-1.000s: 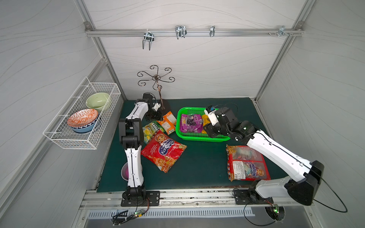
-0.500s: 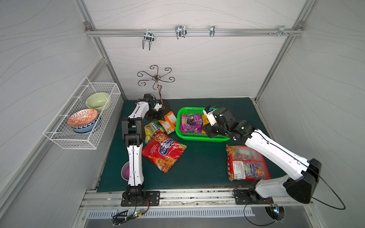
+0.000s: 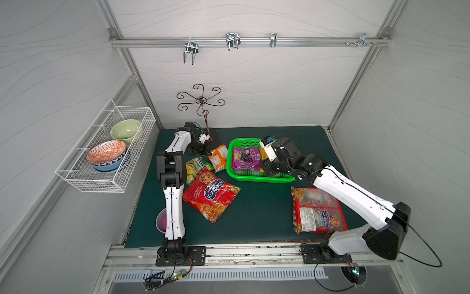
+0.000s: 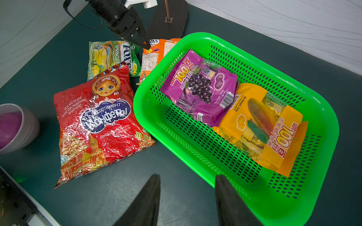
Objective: Put the candies in the basket
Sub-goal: Pick up the candy at the center of the board.
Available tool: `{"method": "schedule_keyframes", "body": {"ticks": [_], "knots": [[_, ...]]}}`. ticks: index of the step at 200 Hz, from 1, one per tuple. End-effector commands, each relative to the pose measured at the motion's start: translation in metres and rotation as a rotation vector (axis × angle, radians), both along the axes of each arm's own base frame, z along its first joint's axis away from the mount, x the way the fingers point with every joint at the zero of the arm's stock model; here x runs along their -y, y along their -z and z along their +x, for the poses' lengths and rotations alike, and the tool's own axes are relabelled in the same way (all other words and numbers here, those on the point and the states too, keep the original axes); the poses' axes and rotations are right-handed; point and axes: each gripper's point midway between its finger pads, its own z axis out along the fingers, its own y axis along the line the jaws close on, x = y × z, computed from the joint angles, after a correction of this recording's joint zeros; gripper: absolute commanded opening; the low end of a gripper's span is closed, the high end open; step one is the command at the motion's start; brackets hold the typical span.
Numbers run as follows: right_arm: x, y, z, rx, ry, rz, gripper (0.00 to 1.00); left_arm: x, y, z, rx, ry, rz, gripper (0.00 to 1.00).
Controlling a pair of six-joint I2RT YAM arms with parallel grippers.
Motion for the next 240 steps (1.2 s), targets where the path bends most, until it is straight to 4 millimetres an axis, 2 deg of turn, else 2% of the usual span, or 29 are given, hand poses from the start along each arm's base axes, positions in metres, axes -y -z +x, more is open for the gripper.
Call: {"method": "schedule_keyframes", "body": {"ticks": [1, 19, 51, 83, 89, 99, 122, 134, 170, 192, 220, 240], "knots": [[-0.002, -0.005, -0.001, 0.008, -0.009, -0.015, 0.49, 0.018, -0.025, -0.003, 0.013, 0.032, -0.083, 0.1], [-0.003, -0.004, -0.001, 0.008, -0.008, -0.017, 0.49, 0.024, -0.037, -0.01, 0.019, 0.045, -0.118, 0.0], [0.003, -0.007, 0.001, 0.038, -0.001, -0.036, 0.49, 0.03, -0.058, -0.029, 0.034, 0.039, -0.141, 0.0], [0.014, -0.015, 0.007, 0.109, 0.037, -0.051, 0.5, 0.031, -0.091, -0.052, 0.066, 0.03, -0.146, 0.0], [0.015, -0.016, 0.008, 0.123, 0.038, -0.052, 0.5, 0.03, -0.089, -0.061, 0.051, 0.027, -0.141, 0.0], [0.017, -0.02, 0.01, 0.143, 0.051, -0.054, 0.51, 0.029, -0.1, -0.069, 0.068, 0.027, -0.131, 0.0], [0.026, -0.03, 0.019, 0.172, 0.144, -0.037, 0.62, 0.035, -0.128, -0.086, 0.079, 0.025, -0.178, 0.0], [0.025, -0.034, 0.02, 0.179, 0.152, -0.011, 0.63, 0.042, -0.143, -0.096, 0.071, 0.032, -0.218, 0.0], [-0.004, -0.044, -0.001, 0.234, -0.098, 0.069, 0.62, 0.066, -0.179, -0.129, 0.109, 0.143, -0.258, 0.0], [-0.019, -0.052, -0.027, 0.307, -0.337, 0.076, 0.63, 0.08, -0.191, -0.152, 0.117, 0.231, -0.254, 0.0], [-0.026, -0.057, -0.061, 0.355, -0.579, 0.066, 0.67, 0.088, -0.207, -0.173, 0.135, 0.31, -0.265, 0.0], [-0.023, -0.068, -0.067, 0.396, -0.607, 0.069, 0.67, 0.091, -0.222, -0.188, 0.133, 0.356, -0.288, 0.0]]}}
